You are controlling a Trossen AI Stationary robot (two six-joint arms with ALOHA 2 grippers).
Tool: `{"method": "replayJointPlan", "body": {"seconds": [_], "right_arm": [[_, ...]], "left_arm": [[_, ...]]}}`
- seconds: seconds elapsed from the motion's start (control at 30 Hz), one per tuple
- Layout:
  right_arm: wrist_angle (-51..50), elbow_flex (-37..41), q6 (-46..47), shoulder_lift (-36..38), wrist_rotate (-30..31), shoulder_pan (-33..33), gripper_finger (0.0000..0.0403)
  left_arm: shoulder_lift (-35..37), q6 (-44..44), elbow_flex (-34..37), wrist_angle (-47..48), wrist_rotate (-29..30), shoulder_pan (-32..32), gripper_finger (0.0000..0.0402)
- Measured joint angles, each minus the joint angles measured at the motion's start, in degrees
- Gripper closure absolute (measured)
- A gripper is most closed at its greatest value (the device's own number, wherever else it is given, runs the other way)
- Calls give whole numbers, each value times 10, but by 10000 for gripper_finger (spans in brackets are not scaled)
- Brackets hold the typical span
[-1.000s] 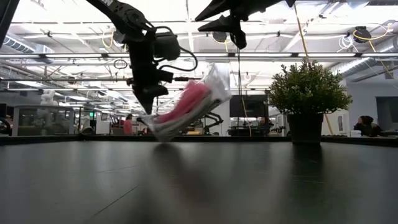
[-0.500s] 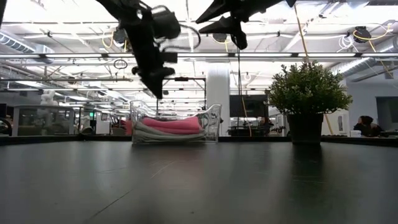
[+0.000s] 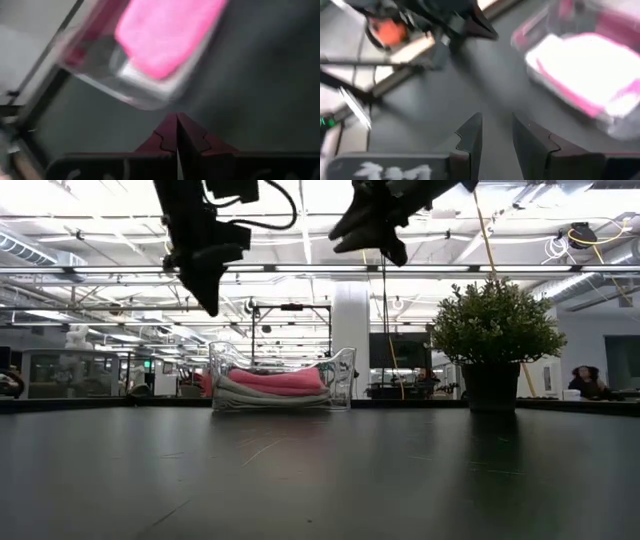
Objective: Fold microfiber towels
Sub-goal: Fold the gray towel
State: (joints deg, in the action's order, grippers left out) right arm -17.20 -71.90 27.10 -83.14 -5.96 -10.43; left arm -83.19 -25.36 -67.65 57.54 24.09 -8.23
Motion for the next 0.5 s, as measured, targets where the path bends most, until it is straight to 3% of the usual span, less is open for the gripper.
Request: {"method": "replayJointPlan", "body": {"seconds": [0.3,0.5], "right_arm": [[-72,36,16,-15,2,81,316],[-142,64,105,-18,0,139,352]], "left_arm": [[54,-216,162,-25,-35,132,401],[71,-288,191,-38,-48,183,401]]}}
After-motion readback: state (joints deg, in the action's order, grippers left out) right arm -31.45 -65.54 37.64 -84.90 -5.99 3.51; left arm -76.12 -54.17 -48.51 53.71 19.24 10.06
